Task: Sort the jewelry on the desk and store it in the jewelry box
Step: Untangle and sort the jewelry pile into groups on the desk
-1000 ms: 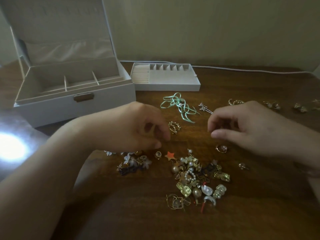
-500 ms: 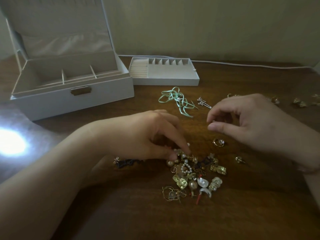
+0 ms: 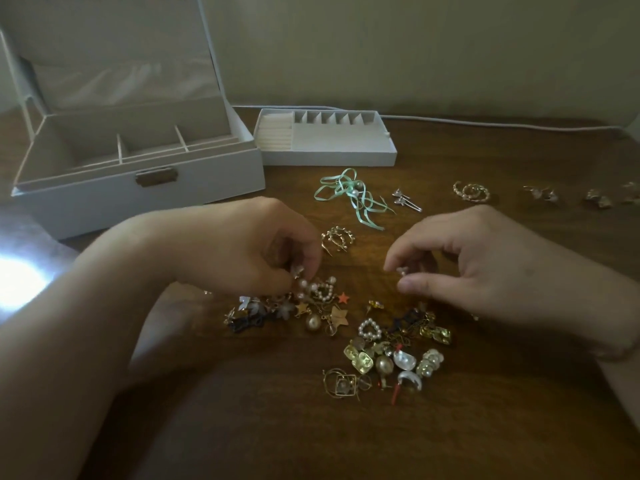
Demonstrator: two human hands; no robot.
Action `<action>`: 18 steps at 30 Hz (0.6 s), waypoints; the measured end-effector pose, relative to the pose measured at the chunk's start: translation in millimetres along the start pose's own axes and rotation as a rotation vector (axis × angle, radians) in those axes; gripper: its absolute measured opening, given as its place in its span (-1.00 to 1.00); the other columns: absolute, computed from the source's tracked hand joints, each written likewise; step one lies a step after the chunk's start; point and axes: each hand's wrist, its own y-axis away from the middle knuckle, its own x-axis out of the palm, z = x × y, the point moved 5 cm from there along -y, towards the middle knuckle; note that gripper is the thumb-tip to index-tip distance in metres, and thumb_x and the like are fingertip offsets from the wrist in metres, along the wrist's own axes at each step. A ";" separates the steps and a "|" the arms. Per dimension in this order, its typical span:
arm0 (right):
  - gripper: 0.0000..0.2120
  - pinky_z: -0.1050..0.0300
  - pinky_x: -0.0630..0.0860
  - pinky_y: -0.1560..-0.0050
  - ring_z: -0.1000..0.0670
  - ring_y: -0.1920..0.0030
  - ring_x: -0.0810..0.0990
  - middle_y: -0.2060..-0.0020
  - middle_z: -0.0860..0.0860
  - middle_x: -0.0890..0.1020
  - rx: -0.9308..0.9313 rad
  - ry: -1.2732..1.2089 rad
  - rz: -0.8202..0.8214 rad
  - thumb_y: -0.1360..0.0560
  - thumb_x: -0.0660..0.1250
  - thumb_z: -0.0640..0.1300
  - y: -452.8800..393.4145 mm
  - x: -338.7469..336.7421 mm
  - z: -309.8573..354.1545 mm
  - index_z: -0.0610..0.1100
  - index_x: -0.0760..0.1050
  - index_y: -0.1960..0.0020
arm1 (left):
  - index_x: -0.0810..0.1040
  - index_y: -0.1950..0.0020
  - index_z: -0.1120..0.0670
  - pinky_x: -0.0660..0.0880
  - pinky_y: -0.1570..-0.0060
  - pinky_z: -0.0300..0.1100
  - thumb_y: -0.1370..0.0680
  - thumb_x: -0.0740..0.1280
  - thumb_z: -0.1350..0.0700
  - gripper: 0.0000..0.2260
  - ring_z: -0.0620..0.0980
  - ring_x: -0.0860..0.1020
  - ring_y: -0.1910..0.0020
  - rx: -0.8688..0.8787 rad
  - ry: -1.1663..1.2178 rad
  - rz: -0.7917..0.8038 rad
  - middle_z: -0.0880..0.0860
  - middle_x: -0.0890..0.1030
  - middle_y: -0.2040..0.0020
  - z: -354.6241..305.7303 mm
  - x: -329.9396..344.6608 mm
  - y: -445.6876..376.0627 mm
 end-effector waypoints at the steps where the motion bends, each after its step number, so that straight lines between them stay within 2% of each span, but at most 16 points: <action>1: -0.82 0.32 0.48 0.13 0.19 0.10 0.56 0.23 0.29 0.57 -0.011 0.010 0.028 -0.40 0.37 0.08 -0.9 4.8 2.1 0.19 0.59 0.00 | 0.61 0.12 -0.15 0.52 0.14 -0.08 -0.34 0.35 0.08 -0.83 -0.05 0.59 0.14 -0.010 0.009 0.021 -0.05 0.62 0.16 1.2 -0.9 1.3; 5: -0.81 0.21 0.50 0.05 0.24 0.04 0.51 0.16 0.29 0.54 -0.036 0.096 0.104 -0.48 0.34 0.08 -3.7 18.4 5.9 0.19 0.57 -0.09 | 0.62 0.16 -0.17 0.52 0.02 0.02 -0.31 0.32 -0.05 -0.85 0.00 0.59 0.08 -0.021 0.027 0.144 -0.03 0.62 0.13 2.7 0.9 4.3; 7: -0.78 0.16 0.52 0.04 0.23 0.04 0.51 0.13 0.27 0.53 -0.032 0.111 0.123 -0.50 0.33 0.07 -2.8 18.7 5.8 0.20 0.55 -0.13 | 0.63 0.18 -0.17 0.52 0.02 0.02 -0.33 0.34 -0.04 -0.88 0.02 0.59 0.08 -0.004 0.047 0.158 -0.02 0.63 0.14 2.0 1.8 4.3; 11: -0.71 0.18 0.49 0.02 0.23 0.00 0.47 0.13 0.28 0.50 -0.050 0.112 0.141 -0.51 0.33 0.04 -0.5 17.1 9.3 0.24 0.49 -0.21 | 0.65 0.16 -0.12 0.52 0.07 0.01 -0.37 0.34 -0.03 -0.88 0.07 0.59 0.12 0.057 0.100 0.162 -0.01 0.64 0.16 -4.3 3.9 3.5; 15: -0.72 0.22 0.42 0.03 0.27 -0.05 0.38 0.07 0.31 0.43 -0.088 0.123 0.150 -0.49 0.31 0.15 -3.2 21.6 12.6 0.29 0.49 -0.20 | 0.65 0.16 -0.06 0.51 0.16 0.02 -0.36 0.33 0.01 -0.87 0.08 0.58 0.21 0.090 0.125 0.072 0.03 0.62 0.23 -8.7 0.9 1.1; 18: -0.76 0.24 0.40 0.04 0.26 -0.05 0.36 0.07 0.31 0.42 -0.109 0.126 0.120 -0.45 0.33 0.18 -5.4 21.0 13.2 0.26 0.55 -0.11 | 0.63 0.13 -0.05 0.50 0.18 0.01 -0.41 0.35 0.07 -0.91 0.04 0.57 0.23 0.103 0.119 -0.114 -0.02 0.62 0.24 -8.6 -3.6 -4.9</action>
